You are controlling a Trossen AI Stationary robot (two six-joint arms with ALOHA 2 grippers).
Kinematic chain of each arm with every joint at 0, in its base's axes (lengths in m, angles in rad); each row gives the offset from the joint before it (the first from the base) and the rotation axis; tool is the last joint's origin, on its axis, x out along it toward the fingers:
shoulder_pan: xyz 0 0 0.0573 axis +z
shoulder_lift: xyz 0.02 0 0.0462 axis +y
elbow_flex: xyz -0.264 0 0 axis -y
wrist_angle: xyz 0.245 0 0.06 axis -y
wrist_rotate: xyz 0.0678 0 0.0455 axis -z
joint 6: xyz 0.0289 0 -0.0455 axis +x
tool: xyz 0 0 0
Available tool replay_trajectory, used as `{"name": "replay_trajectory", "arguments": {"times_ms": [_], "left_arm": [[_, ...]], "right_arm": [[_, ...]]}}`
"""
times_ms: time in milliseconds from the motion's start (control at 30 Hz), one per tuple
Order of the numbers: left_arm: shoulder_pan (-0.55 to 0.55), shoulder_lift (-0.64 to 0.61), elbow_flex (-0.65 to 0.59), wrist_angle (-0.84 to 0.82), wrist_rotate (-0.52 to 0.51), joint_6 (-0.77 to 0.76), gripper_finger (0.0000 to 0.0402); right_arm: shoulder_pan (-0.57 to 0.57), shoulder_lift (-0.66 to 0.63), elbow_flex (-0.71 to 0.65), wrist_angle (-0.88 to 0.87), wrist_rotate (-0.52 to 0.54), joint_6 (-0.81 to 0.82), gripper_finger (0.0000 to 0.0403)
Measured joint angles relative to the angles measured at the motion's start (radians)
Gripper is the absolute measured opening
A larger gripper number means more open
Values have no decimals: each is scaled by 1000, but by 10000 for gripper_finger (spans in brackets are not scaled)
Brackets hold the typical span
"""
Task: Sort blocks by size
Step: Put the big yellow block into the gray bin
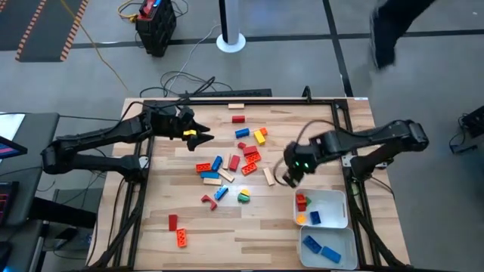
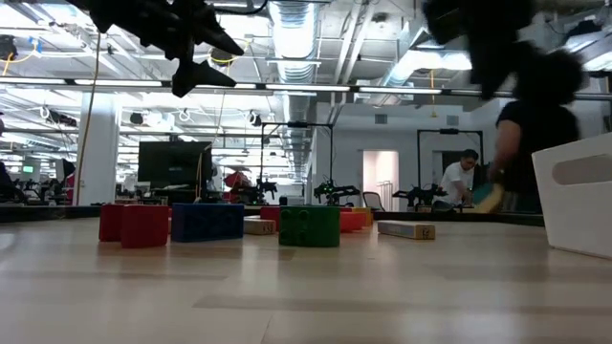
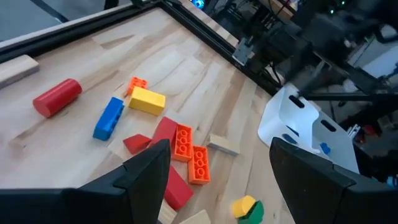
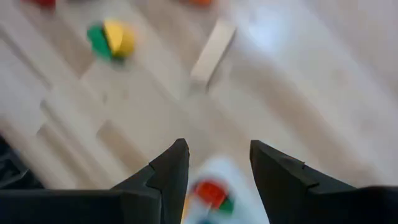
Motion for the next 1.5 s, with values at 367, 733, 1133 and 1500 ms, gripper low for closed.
{"name": "replay_trajectory", "arguments": {"times_ms": [367,733,1133,1500], "left_arm": [[-80,0,0,-51,-99,-108,265],[-229,0,0,-72,-304,-197,265],[-253,-10,1,-146,-332,-203,265],[-253,-76,1,-235,-339,-165,265]], "right_arm": [[-294,202,8,283,-30,-536,215],[-477,477,176,268,-19,-568,292],[-485,717,398,231,57,-494,292],[-439,765,400,185,131,-493,265]]}}
